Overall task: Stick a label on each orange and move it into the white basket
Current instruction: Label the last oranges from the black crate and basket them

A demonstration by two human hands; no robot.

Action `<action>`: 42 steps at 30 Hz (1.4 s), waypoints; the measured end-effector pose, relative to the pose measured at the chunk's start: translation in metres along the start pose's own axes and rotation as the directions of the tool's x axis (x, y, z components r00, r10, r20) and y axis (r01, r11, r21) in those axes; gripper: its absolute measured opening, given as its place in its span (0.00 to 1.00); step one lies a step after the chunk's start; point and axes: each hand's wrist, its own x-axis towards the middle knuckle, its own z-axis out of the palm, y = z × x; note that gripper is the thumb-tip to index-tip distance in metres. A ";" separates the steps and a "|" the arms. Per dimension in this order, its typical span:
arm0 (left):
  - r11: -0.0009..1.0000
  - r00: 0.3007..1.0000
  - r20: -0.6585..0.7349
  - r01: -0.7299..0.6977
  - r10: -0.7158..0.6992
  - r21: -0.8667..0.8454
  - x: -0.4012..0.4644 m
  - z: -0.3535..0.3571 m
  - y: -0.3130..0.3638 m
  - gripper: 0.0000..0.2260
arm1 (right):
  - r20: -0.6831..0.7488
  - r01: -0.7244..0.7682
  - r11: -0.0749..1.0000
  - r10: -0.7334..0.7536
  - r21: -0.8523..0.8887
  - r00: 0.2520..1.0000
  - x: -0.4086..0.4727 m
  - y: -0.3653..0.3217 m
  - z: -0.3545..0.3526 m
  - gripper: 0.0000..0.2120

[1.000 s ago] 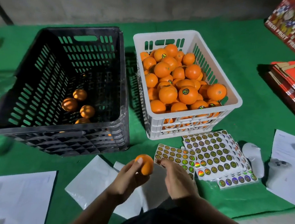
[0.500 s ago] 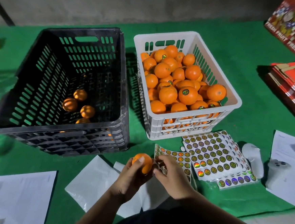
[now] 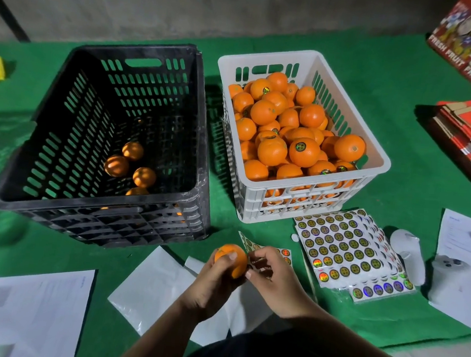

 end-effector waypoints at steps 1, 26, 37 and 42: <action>1.000 1.000 -0.023 -0.001 0.001 0.018 0.000 0.000 0.001 0.19 | 0.003 -0.045 0.998 0.045 0.042 0.999 0.000 -0.001 0.000 0.07; 0.899 0.960 -0.205 -0.087 0.190 0.429 -0.004 -0.010 -0.005 0.30 | -0.190 -0.196 0.946 0.248 0.258 0.950 0.010 0.010 -0.016 0.04; 0.802 0.916 -0.149 -0.237 0.372 0.549 -0.012 0.011 0.004 0.33 | -0.210 0.124 0.982 -0.092 0.142 0.973 0.000 -0.036 -0.011 0.10; 0.862 0.947 -0.136 -0.197 0.290 0.467 -0.013 0.020 0.011 0.31 | -0.207 0.183 0.975 -0.154 0.129 0.966 -0.004 -0.039 -0.009 0.13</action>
